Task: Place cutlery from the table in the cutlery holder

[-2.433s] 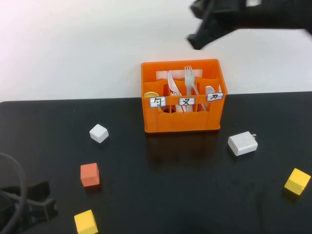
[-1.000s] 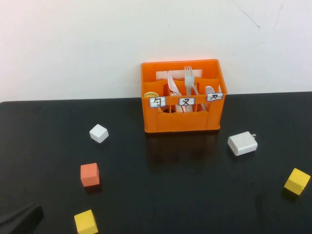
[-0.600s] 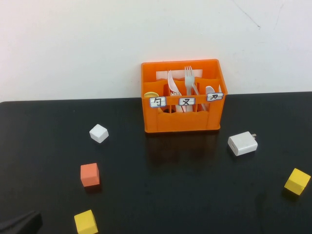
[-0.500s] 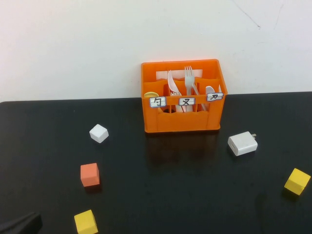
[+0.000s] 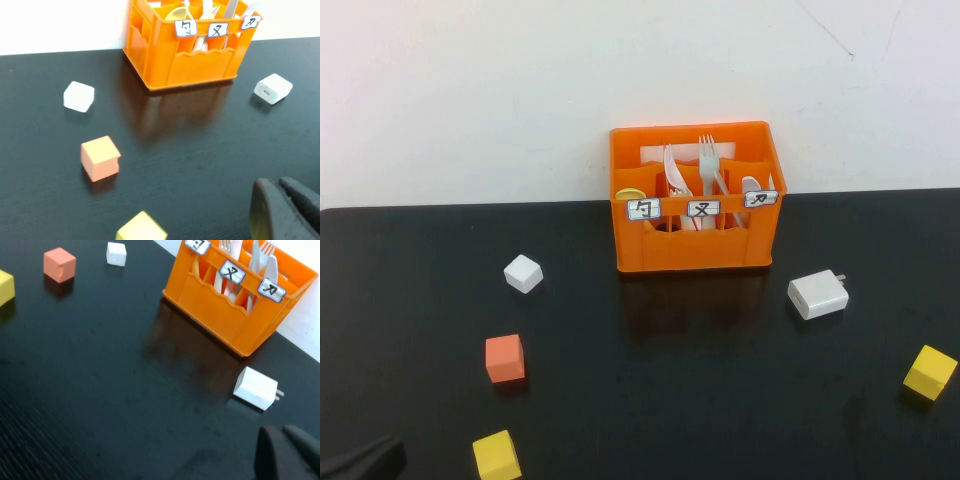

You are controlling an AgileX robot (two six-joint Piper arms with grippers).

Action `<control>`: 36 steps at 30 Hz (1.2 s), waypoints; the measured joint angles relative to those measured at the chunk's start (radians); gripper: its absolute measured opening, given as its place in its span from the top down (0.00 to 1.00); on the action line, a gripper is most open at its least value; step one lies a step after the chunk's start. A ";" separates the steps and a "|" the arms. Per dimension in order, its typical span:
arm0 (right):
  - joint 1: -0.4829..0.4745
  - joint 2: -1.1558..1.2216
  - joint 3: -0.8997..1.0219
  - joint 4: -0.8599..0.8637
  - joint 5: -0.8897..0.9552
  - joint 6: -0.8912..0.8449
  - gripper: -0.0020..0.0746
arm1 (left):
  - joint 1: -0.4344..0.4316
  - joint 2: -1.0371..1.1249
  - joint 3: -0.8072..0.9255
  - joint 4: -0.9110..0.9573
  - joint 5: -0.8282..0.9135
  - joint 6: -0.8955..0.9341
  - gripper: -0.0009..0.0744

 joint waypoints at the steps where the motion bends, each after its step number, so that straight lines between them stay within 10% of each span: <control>1: 0.000 0.000 0.000 0.000 0.000 0.000 0.98 | 0.000 0.000 0.003 0.015 0.000 0.000 0.99; 23: 0.000 0.000 0.000 0.002 0.000 0.000 0.98 | 0.456 -0.230 0.238 -0.178 -0.164 0.042 0.99; 36: 0.000 0.000 0.000 0.002 0.000 0.000 0.98 | 0.496 -0.273 0.305 -0.207 -0.112 0.079 0.99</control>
